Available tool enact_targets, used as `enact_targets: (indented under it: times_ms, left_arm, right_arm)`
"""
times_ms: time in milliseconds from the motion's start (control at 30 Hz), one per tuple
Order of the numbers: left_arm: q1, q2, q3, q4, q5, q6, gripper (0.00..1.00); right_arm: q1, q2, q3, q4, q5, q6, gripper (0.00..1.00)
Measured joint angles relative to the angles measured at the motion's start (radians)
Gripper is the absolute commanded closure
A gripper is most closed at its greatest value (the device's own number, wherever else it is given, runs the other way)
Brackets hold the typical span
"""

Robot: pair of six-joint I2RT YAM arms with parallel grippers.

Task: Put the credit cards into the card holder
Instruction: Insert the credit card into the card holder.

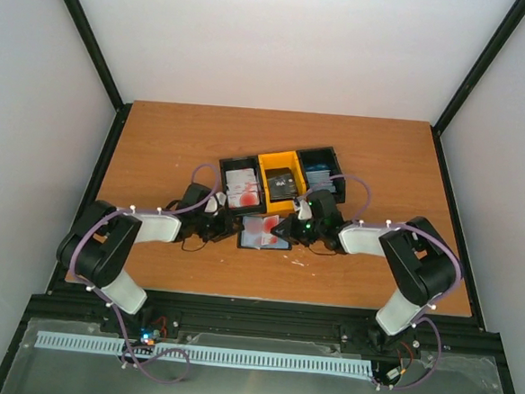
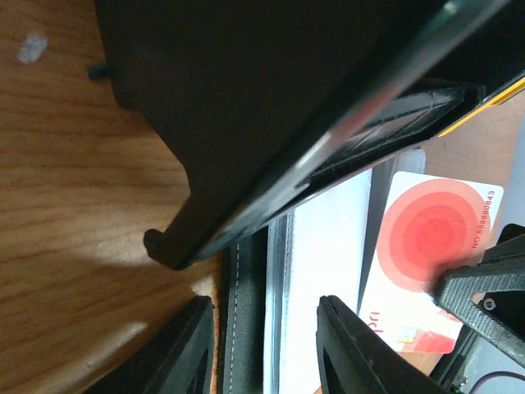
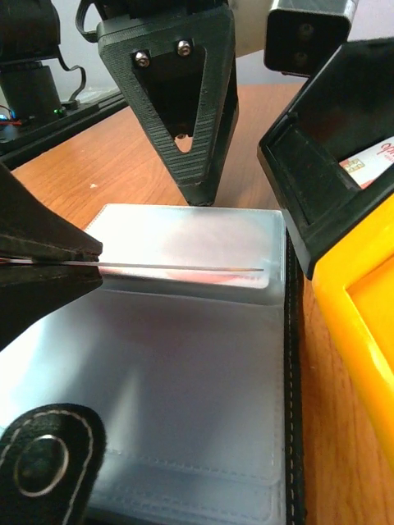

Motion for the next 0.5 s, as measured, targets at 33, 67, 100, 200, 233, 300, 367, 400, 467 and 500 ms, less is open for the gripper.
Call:
enact_targets:
  times_ms: [33,67,100,200,233,300,367,400,467,500]
  left_arm:
    - [0.0,0.004,0.0,0.003,0.003,0.0,0.66]
    - [0.0,0.006,0.0,0.006,0.005,0.0,0.66]
    - [0.0,0.007,0.0,0.006,0.005,-0.001,0.67]
    - [0.0,0.008,0.0,0.009,0.006,-0.001,0.67]
    - [0.0,0.008,0.0,0.009,0.007,-0.001,0.67]
    - [0.0,0.008,0.0,0.009,0.007,-0.001,0.67]
    - [0.0,0.008,0.0,0.009,0.007,-0.002,0.68]
    - [0.0,0.008,0.0,0.009,0.007,-0.003,0.68]
    - [0.0,0.008,0.0,0.009,0.006,-0.003,0.68]
    - [0.0,0.008,0.0,0.009,0.006,-0.003,0.68]
  right_arm:
    - [0.0,0.006,0.005,-0.003,-0.002,0.0,0.97]
    - [0.0,0.013,0.01,-0.007,-0.003,-0.002,0.97]
    - [0.0,0.018,0.014,-0.011,-0.003,-0.005,0.97]
    - [0.0,0.031,0.026,-0.028,-0.007,-0.015,0.97]
    - [-0.001,0.034,0.029,-0.033,-0.008,-0.021,0.97]
    - [-0.004,0.039,0.036,-0.046,-0.013,-0.033,0.97]
    - [-0.013,0.045,0.052,-0.067,-0.02,-0.05,0.97]
    - [-0.02,0.048,0.062,-0.077,-0.026,-0.059,0.97]
    - [-0.034,0.053,0.084,-0.1,-0.031,-0.082,0.97]
    - [-0.038,0.056,0.093,-0.11,-0.034,-0.092,0.97]
